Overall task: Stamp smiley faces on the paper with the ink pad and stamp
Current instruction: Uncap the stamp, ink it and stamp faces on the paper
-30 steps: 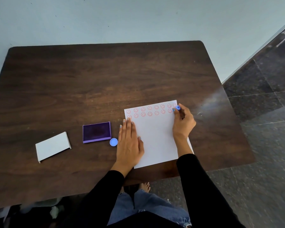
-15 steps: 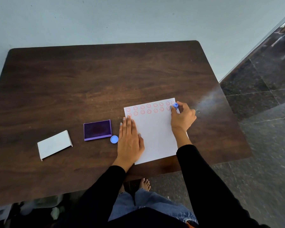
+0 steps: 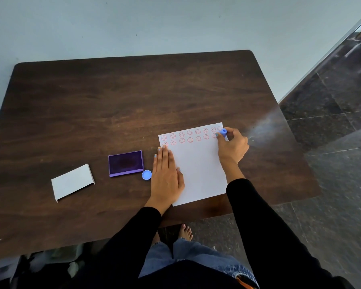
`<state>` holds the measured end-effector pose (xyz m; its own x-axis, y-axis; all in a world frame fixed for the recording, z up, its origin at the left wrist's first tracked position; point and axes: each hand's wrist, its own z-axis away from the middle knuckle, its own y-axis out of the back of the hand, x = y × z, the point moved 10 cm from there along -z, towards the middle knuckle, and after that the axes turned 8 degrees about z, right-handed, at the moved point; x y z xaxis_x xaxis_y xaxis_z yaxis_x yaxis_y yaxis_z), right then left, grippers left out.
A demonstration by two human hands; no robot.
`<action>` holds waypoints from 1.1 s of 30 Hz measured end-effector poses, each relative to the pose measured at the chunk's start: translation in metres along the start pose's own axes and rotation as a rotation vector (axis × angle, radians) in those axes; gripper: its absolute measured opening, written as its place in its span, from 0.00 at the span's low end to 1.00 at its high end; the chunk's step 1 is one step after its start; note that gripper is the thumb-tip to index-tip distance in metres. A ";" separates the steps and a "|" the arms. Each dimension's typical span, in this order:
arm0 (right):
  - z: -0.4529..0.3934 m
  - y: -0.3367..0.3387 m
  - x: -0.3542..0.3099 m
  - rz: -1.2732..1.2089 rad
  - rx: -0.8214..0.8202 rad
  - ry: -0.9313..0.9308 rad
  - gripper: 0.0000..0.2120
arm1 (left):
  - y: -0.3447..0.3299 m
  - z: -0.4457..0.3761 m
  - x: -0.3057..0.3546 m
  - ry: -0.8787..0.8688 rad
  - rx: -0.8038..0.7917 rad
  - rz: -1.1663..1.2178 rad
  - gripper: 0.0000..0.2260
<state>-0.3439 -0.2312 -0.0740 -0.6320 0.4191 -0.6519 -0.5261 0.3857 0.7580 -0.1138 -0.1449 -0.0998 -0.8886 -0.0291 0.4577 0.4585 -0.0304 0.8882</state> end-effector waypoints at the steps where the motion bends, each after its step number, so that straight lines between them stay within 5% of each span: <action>1: 0.000 0.000 -0.002 0.040 0.003 0.021 0.13 | -0.001 0.000 0.000 -0.001 -0.004 -0.001 0.27; 10: -0.002 0.007 -0.003 0.109 -0.005 -0.037 0.11 | 0.001 0.001 0.003 -0.008 -0.018 -0.016 0.27; 15: 0.005 0.048 0.021 -0.598 0.250 -0.370 0.09 | 0.000 0.000 0.003 -0.011 -0.025 -0.019 0.27; 18: 0.002 0.067 0.029 -0.768 0.314 -0.442 0.07 | -0.001 -0.001 0.004 -0.017 -0.029 -0.037 0.27; 33: 0.020 0.048 0.004 -0.867 0.158 -0.408 0.12 | 0.014 0.003 0.010 -0.081 -0.027 0.008 0.25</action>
<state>-0.3604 -0.1944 -0.0406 0.2008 0.1787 -0.9632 -0.6152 0.7881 0.0180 -0.1164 -0.1422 -0.0825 -0.8823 0.0511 0.4679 0.4651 -0.0574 0.8834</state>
